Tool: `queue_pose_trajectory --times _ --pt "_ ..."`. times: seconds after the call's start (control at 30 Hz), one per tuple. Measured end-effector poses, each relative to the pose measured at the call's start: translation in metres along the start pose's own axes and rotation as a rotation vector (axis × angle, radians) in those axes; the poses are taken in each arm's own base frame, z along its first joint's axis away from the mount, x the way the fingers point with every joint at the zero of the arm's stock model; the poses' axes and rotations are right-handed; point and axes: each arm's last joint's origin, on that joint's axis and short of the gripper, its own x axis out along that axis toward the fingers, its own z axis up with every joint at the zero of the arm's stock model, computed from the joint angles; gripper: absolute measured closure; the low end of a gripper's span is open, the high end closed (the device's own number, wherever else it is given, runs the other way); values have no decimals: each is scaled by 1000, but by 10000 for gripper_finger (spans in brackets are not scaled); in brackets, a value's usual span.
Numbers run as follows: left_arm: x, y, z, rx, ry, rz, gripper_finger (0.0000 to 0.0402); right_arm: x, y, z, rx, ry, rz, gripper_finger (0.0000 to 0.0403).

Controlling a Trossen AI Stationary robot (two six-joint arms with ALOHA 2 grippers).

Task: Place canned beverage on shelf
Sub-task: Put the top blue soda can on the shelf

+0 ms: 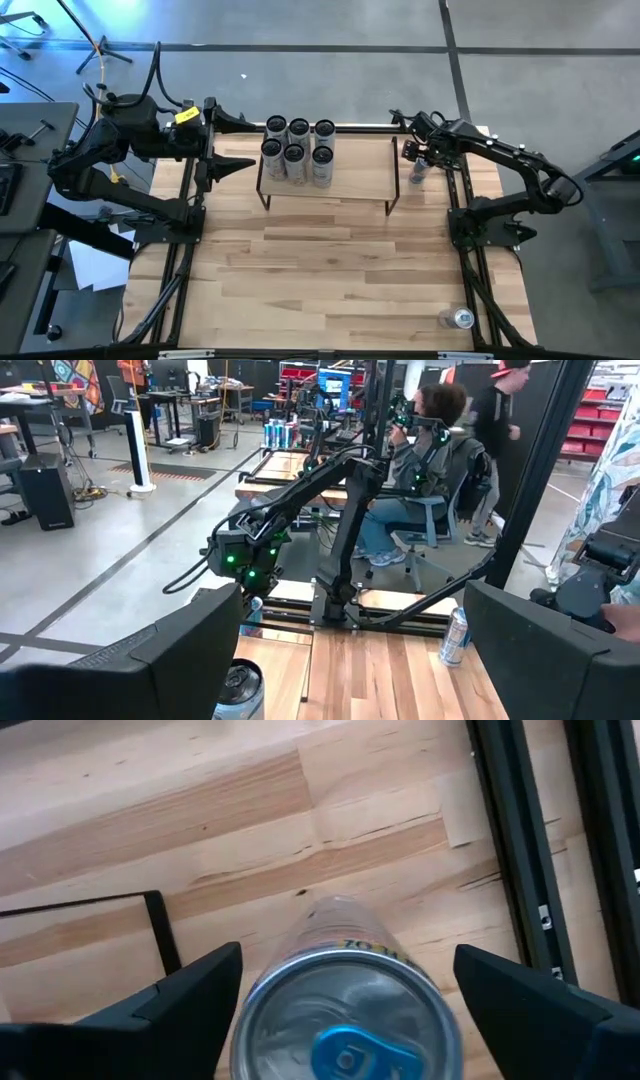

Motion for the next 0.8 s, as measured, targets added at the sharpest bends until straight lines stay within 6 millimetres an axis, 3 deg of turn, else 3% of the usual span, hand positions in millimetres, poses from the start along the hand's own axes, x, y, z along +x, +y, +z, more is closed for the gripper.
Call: queue_pose_trajectory --times 0.5,0.8 --pt "0 0 -2 2 22 1 51 3 4 1 -29 4 24 182" --pt "0 0 -2 -4 22 1 51 0 5 -4 -82 24 36 181"
